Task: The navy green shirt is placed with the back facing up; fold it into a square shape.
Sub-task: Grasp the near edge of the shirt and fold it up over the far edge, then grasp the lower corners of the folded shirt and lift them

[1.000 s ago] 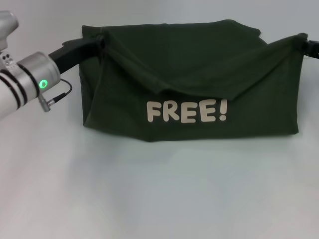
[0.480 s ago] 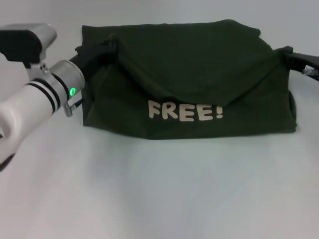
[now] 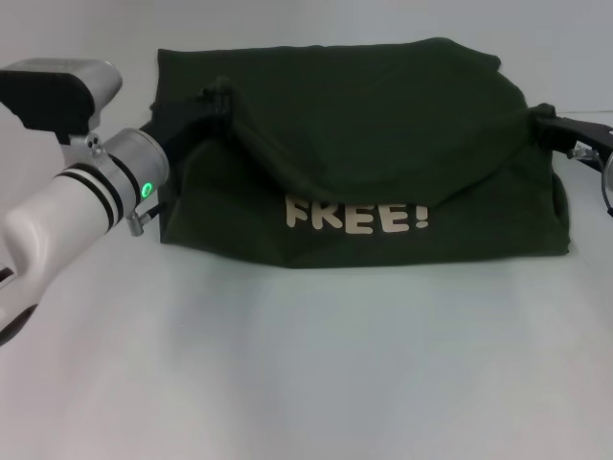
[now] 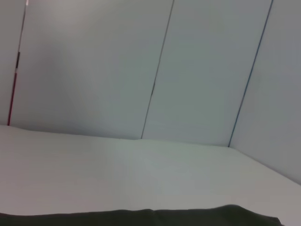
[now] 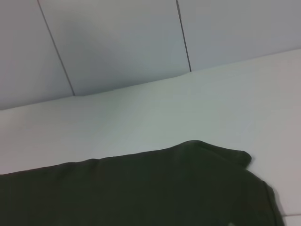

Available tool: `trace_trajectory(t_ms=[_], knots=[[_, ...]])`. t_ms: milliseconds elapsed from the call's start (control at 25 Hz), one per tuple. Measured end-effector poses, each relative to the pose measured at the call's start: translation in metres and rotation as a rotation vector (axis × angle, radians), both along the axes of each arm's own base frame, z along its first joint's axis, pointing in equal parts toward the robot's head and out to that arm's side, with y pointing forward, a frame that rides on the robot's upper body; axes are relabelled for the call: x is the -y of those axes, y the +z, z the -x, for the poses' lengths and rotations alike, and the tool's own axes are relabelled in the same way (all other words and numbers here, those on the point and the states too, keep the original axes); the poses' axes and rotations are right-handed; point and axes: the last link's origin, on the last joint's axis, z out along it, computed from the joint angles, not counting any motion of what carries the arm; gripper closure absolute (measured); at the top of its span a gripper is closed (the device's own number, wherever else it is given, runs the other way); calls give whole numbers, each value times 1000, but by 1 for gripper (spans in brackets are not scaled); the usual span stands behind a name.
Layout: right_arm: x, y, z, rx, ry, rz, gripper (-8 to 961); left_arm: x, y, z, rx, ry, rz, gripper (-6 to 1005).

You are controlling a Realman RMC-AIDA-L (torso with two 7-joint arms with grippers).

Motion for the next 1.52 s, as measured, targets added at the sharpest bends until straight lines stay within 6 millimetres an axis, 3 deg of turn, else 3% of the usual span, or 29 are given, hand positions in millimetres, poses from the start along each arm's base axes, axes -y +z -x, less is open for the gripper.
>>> trace_trajectory(t_ms=[240, 480, 640, 760, 960, 1160, 1520], knots=[[4, 4, 1, -16, 44, -2, 848, 0, 0, 1, -9, 1, 7, 879], [4, 26, -3, -67, 54, -51, 628, -5, 25, 10, 77, 45, -45, 616], [6, 34, -4, -99, 68, -52, 506, -4, 41, 22, 136, 82, -83, 494], [11, 39, -5, -141, 82, -24, 415, 3, 51, 30, 202, 77, -103, 403], [28, 48, -6, -229, 124, 62, 212, 31, 55, 38, 245, -32, -54, 207], [54, 51, -10, -345, 141, 144, 223, 64, 57, 53, 195, -124, -7, 129], [84, 61, -22, -493, 112, 206, 224, 95, 49, 86, 30, -119, -8, 112]])
